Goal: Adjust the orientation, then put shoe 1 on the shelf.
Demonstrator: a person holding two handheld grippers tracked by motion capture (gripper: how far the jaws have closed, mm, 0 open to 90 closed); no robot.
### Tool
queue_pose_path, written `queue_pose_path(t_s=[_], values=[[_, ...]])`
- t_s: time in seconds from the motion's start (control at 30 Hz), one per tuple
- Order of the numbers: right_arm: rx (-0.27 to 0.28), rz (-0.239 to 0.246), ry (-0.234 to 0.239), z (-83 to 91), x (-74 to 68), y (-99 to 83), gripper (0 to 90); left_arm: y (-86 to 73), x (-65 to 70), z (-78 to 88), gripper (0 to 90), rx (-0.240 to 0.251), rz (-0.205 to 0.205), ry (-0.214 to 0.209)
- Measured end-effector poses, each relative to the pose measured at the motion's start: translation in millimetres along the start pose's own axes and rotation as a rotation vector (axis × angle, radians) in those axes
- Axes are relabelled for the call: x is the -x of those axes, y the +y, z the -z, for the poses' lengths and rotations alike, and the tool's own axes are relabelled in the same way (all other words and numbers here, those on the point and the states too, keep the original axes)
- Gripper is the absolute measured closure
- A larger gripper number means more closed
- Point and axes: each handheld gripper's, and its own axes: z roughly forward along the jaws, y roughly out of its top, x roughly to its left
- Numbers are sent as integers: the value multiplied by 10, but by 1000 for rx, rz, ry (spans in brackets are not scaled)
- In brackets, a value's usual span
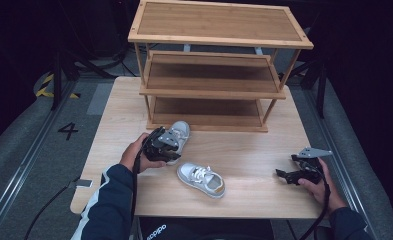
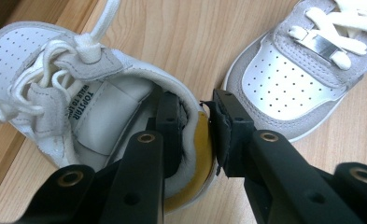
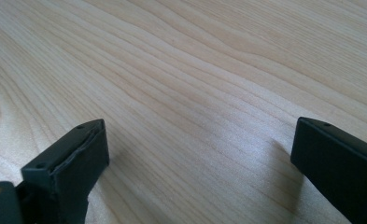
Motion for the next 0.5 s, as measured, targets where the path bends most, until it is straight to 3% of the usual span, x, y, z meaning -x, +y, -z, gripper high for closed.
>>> queue_pose_path(t_s=[0.1, 0.37, 0.43, 0.5], values=[[0, -1, -1, 0, -1, 0, 45, 0, 5, 12, 744, -11, 2, 11], [0, -1, 0, 0, -1, 0, 44, 1, -34, 77, 746, 32, 23, 39], [0, -1, 0, 0, -1, 0, 45, 24, -33, 85, 746, 33, -1, 55], [0, -1, 0, 0, -1, 0, 45, 30, -25, 86, 746, 34, 7, 52]])
